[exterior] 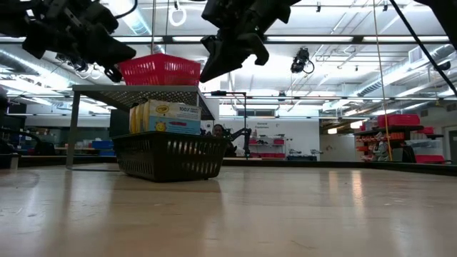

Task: Pick & Place Office Desk Supplies
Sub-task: Put the red basket with the spring rubber bands on the shelf

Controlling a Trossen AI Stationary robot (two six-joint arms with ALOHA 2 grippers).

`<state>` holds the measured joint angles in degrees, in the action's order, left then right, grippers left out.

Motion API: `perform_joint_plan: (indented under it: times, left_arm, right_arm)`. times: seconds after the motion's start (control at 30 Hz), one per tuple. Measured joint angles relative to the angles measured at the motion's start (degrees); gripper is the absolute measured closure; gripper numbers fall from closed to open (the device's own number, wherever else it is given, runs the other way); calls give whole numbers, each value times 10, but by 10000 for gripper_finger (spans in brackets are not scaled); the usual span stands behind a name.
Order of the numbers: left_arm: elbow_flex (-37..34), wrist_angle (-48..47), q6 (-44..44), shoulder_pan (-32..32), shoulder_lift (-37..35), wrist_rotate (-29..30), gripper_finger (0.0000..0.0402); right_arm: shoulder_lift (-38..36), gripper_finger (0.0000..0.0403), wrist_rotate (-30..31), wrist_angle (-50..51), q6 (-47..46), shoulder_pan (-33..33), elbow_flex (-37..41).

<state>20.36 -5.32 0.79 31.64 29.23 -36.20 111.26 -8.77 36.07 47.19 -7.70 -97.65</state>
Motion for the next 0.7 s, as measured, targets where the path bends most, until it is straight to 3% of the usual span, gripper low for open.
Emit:
perform_joint_plan:
  times: [0.27,0.5,0.7]
  left_arm:
    - [1,-4,-8,-17,7,28,399]
    - [28,-42,-25,-17,0,5,400]
    - [32,-89,-38,-17,3,89,400]
  right_arm:
    - [0,403,15,2,2,12,0]
    - [-2,403,16,9,2,12,0]
    - [-3,403,16,9,1,12,0]
